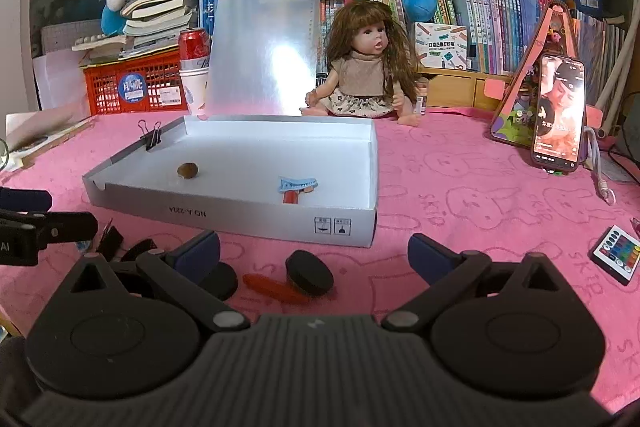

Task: Organize rigid objects
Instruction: 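Move the left tool toward the black binder clip while the right tool approaches the black pads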

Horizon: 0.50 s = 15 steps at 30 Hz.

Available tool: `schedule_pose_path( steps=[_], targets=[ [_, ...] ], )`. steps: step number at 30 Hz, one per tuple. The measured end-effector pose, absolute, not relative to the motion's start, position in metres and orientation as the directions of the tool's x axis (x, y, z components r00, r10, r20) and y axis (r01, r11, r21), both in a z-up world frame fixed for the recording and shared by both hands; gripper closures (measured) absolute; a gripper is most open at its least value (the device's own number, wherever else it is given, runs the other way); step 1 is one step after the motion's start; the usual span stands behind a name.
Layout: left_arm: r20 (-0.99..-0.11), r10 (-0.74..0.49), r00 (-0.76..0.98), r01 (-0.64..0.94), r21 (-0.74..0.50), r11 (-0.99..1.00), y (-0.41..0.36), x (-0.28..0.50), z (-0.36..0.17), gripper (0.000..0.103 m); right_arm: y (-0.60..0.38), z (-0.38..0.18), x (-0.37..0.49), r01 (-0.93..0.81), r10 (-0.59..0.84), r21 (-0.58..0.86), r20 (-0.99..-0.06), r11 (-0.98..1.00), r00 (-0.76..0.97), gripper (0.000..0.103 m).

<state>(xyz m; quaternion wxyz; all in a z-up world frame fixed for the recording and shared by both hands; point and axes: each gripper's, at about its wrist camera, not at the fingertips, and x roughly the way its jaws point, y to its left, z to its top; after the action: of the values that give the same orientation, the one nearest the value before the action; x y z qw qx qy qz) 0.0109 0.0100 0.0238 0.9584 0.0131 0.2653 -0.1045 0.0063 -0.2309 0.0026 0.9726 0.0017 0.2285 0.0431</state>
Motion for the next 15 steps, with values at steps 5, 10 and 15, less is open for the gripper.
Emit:
schedule_pose_path(
  steps=[5, 10, 15],
  targets=[
    [-0.521, -0.189, 0.832, 0.203, -0.031, 0.979, 0.011, 0.009, 0.019, 0.019, -0.228, 0.0, 0.004, -0.083, 0.08, 0.012, -0.448, 0.996, 0.891, 0.0],
    [-0.53, -0.183, 0.828, 0.198, -0.03, 0.98, 0.012, 0.009, 0.014, 0.019, -0.227, -0.004, 0.002, -0.082, 0.076, 0.008, -0.455, 0.997, 0.887, 0.0],
    [-0.534, -0.189, 0.824, 0.197, -0.042, 0.979, 0.015, 0.009, 0.011, 0.019, -0.228, -0.009, 0.0, -0.078, 0.072, 0.007, -0.466, 0.997, 0.882, 0.0]
  ],
)
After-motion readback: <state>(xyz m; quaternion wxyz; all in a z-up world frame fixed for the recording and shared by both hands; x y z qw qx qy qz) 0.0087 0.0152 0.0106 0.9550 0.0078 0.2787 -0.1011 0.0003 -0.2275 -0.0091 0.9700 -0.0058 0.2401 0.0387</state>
